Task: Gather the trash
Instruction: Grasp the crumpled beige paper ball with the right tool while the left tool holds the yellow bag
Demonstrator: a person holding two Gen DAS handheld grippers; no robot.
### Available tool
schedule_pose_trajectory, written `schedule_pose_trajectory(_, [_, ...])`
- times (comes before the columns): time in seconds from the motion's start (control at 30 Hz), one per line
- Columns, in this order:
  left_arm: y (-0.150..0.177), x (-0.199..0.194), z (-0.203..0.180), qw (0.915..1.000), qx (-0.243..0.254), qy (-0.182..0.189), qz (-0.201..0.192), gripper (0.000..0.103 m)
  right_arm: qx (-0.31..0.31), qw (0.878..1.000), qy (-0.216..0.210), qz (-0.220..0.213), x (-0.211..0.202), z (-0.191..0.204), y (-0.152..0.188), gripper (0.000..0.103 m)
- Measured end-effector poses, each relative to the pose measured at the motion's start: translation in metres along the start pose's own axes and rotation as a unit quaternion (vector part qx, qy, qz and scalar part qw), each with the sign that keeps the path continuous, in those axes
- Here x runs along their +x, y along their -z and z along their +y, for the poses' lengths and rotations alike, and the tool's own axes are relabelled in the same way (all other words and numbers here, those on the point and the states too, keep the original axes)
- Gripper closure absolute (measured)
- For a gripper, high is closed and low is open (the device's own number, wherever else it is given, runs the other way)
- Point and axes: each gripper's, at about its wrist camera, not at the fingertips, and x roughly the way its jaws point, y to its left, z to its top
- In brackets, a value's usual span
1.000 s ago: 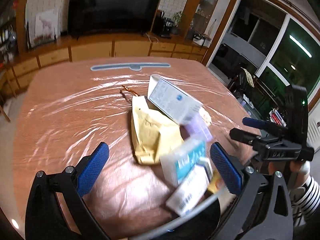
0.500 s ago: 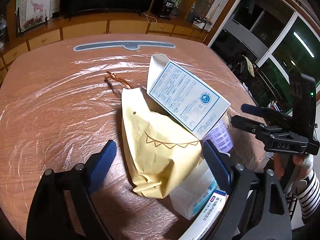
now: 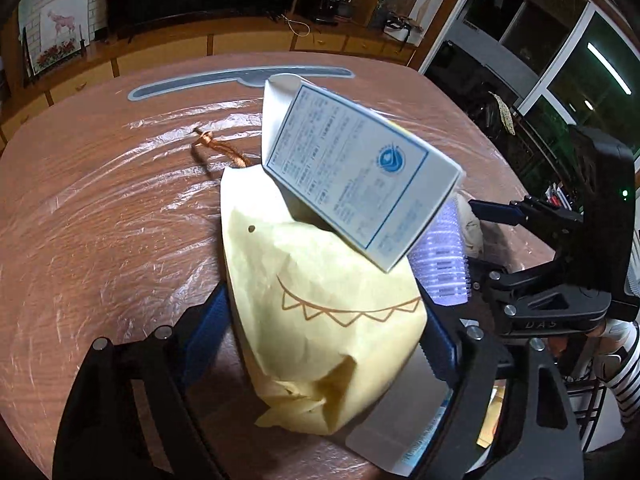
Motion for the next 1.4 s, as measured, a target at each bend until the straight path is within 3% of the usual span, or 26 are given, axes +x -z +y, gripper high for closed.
schedule_pose_trajectory(0.03, [0.0, 0.0, 0.0, 1.0, 0.004, -0.006, -0.001, 0.027, -0.001, 1.0, 0.0, -0.002, 0.0, 0.001, 0.0, 0.026])
schedule_pose_trajectory(0.13, [0.002, -0.003, -0.001, 0.9999, 0.008, -0.006, -0.006, 0.037, -0.012, 1.0, 0.009, -0.014, -0.003, 0.004, 0.002, 0.051])
schedule_pose_trajectory(0.17, [0.003, -0.005, -0.001, 0.9999, 0.009, -0.007, -0.007, 0.039, -0.013, 1.0, 0.006, -0.015, -0.004, 0.004, 0.002, 0.053])
schedule_pose_trajectory(0.53, [0.012, -0.044, 0.004, 0.9986, -0.001, -0.028, -0.046, 0.041, 0.055, 0.997, -0.041, -0.037, -0.03, -0.019, 0.007, 0.053])
schedule_pose_trajectory(1.17, [0.024, -0.1, 0.008, 0.9943, -0.008, -0.025, -0.104, 0.042, 0.053, 0.994, -0.067, -0.066, -0.065, -0.004, 0.016, 0.053])
schedule_pose_trajectory(1.4, [0.033, -0.11, 0.012, 0.994, -0.014, -0.022, -0.106, 0.042, 0.061, 0.992, -0.081, -0.069, -0.076, 0.003, 0.023, 0.053])
